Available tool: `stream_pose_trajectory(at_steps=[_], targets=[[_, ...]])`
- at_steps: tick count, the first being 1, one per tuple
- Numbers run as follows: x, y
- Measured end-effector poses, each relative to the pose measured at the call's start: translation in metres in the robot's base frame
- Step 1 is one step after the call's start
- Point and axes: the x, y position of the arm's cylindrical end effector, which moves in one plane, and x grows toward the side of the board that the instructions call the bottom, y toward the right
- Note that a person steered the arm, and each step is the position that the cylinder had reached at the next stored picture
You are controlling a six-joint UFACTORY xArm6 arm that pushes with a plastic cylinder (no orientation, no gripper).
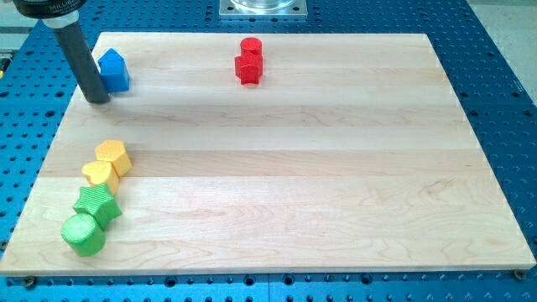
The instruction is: Move the red star diagonally bottom left to the red circle
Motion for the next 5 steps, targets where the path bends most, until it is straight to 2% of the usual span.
stream_pose_trajectory(at_steps=[1,2,3,4,5], targets=[[0.0,0.006],[0.017,0.073],[0.055,0.15],[0.053,0.242],[-0.005,0.317]])
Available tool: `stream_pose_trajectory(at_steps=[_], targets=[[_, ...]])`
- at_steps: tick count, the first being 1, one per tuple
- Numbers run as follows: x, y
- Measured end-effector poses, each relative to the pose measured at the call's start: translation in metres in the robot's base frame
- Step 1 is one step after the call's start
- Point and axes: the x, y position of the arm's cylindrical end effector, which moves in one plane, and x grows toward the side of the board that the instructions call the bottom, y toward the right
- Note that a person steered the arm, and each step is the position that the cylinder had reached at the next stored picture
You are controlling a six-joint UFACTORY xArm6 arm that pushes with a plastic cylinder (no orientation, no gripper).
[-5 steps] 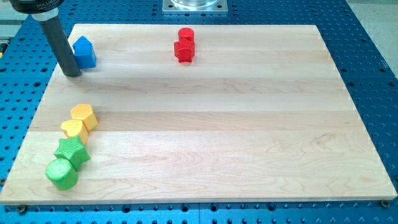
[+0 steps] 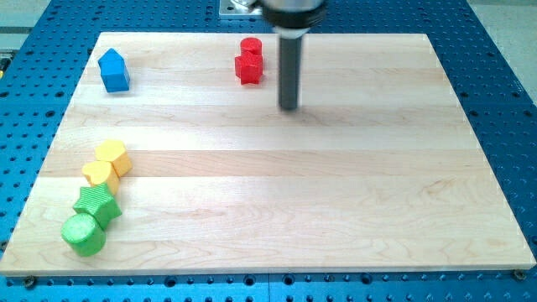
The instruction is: Move the red star diagonally bottom left to the red circle
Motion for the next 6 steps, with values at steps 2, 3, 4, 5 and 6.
stream_pose_trajectory(at_steps=[2,3,4,5,6], targets=[[-0.027,-0.046],[-0.028,-0.075],[-0.031,-0.105],[-0.031,-0.105],[-0.036,-0.078]])
